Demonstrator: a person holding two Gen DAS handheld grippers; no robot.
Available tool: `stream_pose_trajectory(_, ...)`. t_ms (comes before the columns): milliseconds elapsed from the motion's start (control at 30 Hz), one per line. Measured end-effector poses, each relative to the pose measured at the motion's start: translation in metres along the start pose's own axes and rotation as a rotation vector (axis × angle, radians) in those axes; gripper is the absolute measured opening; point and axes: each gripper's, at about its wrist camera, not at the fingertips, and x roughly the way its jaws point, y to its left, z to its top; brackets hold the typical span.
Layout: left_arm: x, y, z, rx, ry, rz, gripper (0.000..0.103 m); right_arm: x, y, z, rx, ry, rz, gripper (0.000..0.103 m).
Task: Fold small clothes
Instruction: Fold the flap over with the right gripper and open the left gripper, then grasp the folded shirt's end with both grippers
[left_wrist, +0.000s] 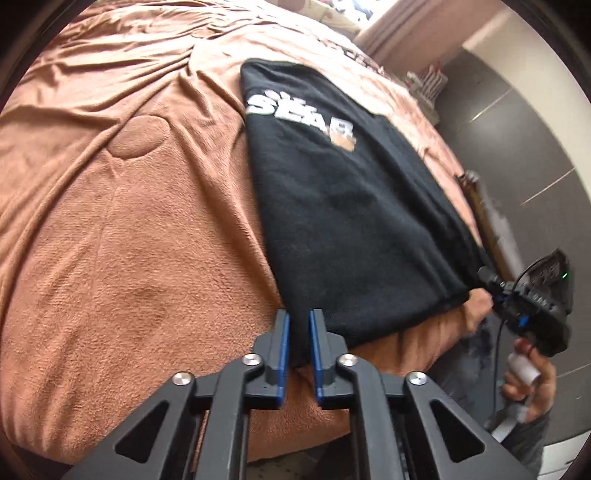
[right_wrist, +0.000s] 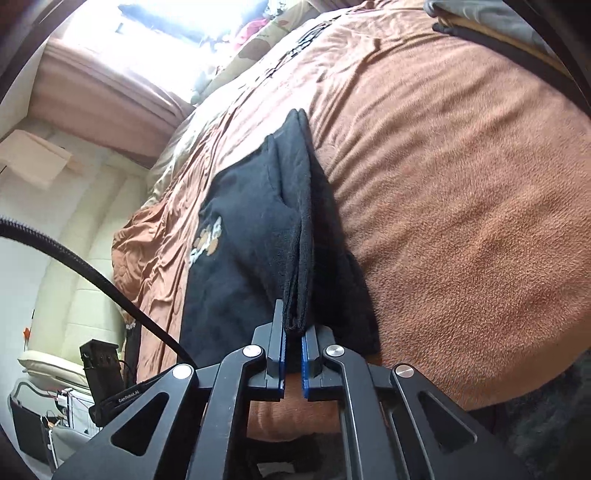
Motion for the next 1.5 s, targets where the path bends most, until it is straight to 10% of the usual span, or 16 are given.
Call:
stream_pose_trajectory(533, -0.003, 0.024, 0.004, -0.079, 0.028, -0.117, 0.013, 0.002, -0.023, -0.014, 0.009, 0.042, -0.048, 0.011)
stream_pose_trajectory(667, -0.004, 0.021, 0.009, -0.075, 0.028, -0.153, 0.058, -0.015, -0.013, -0.010, -0.043, -0.021, -0.060, 0.075)
stream_pose_trajectory(933, 0.014, 0.026, 0.010, -0.164, 0.061, -0.195, 0.044, -0.001, -0.028, -0.001, -0.025, 0.001, -0.040, 0.075)
stream_pose_trajectory(1267, 0.013, 0.035, 0.008, -0.209, 0.054, -0.199, 0.009, 0.025, -0.028, 0.010, 0.006, 0.078, -0.045, 0.013)
stream_pose_trajectory(1500, -0.016, 0.042, 0.012, -0.222, 0.004, -0.285, 0.007, 0.018, -0.007, 0.008, -0.036, 0.080, -0.017, 0.010)
